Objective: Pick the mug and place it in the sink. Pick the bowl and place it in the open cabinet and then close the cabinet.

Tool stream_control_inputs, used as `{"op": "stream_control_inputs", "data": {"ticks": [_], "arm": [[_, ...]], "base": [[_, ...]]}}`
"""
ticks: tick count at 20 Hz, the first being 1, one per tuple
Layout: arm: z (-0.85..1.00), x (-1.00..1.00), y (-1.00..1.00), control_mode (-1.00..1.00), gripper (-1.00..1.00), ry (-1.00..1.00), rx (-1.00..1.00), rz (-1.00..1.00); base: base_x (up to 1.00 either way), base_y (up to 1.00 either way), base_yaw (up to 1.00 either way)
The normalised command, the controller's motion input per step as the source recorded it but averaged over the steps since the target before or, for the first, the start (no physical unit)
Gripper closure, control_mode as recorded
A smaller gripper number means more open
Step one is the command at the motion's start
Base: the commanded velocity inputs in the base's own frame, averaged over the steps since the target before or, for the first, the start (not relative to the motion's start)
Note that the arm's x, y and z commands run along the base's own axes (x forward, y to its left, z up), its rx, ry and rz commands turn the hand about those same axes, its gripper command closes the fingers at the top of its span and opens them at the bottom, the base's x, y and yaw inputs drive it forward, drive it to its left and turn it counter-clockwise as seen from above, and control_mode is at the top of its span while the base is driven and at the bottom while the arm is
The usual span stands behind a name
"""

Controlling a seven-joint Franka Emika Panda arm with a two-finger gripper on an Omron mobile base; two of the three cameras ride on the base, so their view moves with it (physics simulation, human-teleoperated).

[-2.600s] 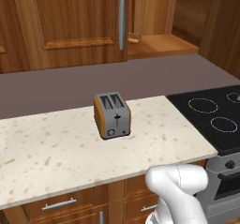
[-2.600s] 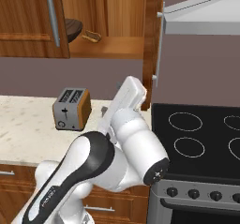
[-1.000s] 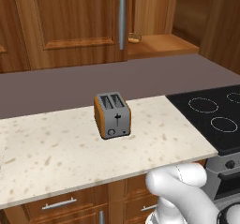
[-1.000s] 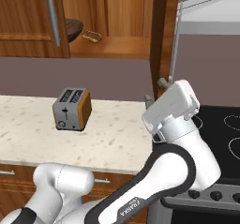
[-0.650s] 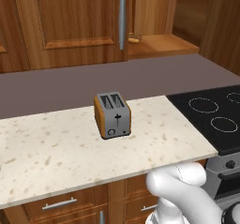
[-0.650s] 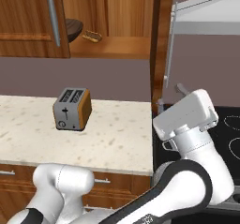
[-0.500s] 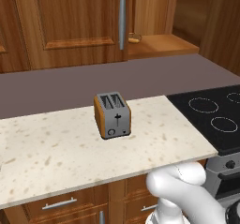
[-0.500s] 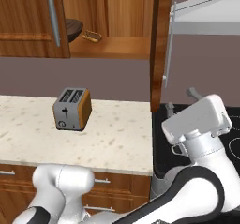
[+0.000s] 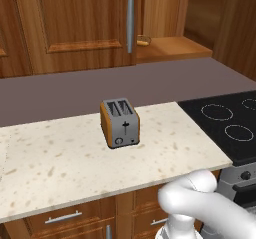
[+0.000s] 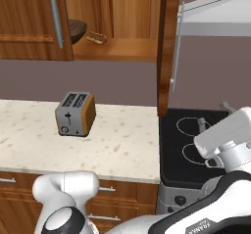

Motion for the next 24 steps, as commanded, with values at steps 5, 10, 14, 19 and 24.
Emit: {"op": "stream_control_inputs", "data": {"ticks": [5,10,14,19,24], "arm": [[-0.23,0.81,-0.22,-1.00,-1.00,0.13,-0.15,0.00],[-0.07,0.65,-0.22,-1.00,-1.00,0.14,-0.09,0.00],[-0.02,0.53,-0.18,-1.00,-1.00,0.19,-0.02,0.00],[0.00,0.24,0.00,-1.00,-1.00,0.09,0.00,0.02],[0.00,0.10,0.00,-1.00,-1.00,0.05,0.00,0.05]], "base": [[0.00,0.00,0.00],[0.00,0.00,0.00],[0.00,0.00,0.00],[0.00,0.00,0.00],[0.00,0.00,0.00]]}}
